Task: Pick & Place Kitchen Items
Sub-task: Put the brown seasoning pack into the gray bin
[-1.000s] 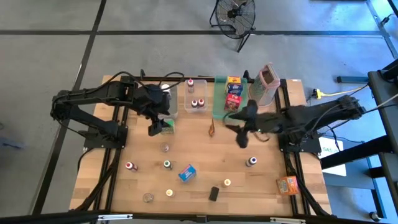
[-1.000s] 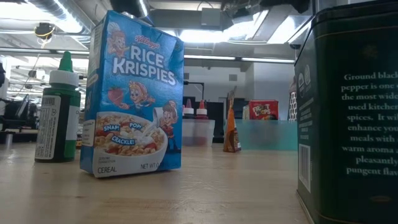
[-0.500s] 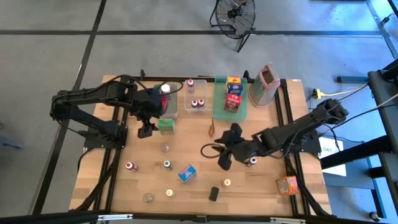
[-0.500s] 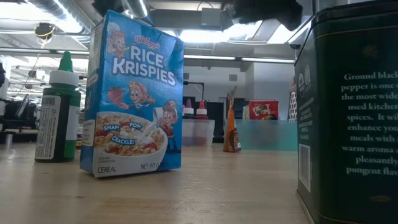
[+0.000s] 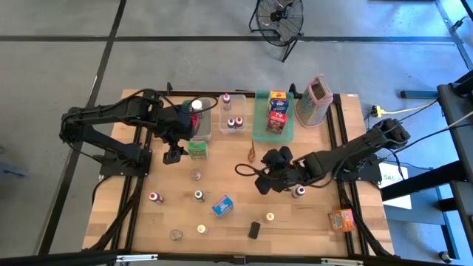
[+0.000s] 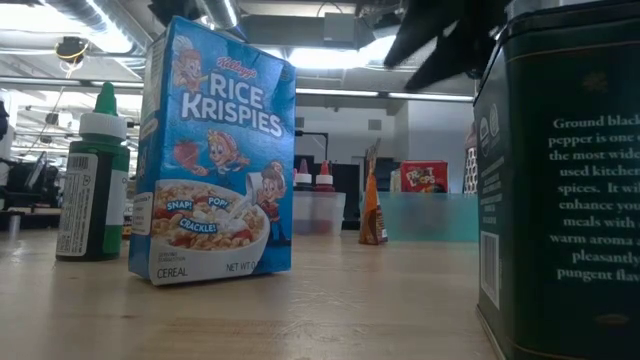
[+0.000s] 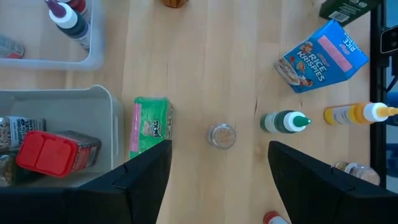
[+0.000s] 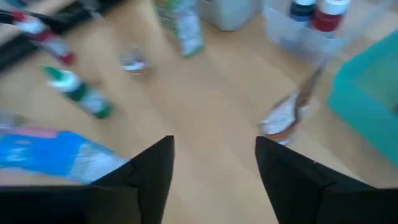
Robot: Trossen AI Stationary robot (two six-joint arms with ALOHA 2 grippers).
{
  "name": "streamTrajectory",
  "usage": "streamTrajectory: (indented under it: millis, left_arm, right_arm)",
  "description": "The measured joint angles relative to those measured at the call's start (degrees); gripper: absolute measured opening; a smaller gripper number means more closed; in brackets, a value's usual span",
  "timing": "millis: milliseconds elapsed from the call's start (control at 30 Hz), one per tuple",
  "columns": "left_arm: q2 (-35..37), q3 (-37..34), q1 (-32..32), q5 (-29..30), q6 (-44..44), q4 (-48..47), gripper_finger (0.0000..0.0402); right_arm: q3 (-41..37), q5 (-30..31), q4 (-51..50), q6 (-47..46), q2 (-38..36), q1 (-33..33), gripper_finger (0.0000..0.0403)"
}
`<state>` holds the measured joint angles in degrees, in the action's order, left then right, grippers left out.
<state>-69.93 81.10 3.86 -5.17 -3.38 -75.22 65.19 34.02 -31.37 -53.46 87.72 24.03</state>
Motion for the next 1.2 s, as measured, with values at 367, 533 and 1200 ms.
streamTrajectory:
  millis: [367, 533, 1200]
  left_arm:
    - [0.0, 0.0, -3.2, 0.0, -1.6, 0.0, 0.0263]
    - [0.0, 0.0, -5.1, 0.1, -1.5, 0.0, 0.0263]
    - [0.0, 0.0, -8.7, 2.6, -6.0, 0.0, 0.0263]
  right_arm:
    - [0.0, 7.3, 3.1, -3.1, 10.7, -2.7, 0.0250]
    - [0.0, 7.3, 3.6, -5.3, 13.7, -4.4, 0.0250]
    - [0.0, 0.4, 6.1, -1.2, 14.8, -13.8, 0.0221]
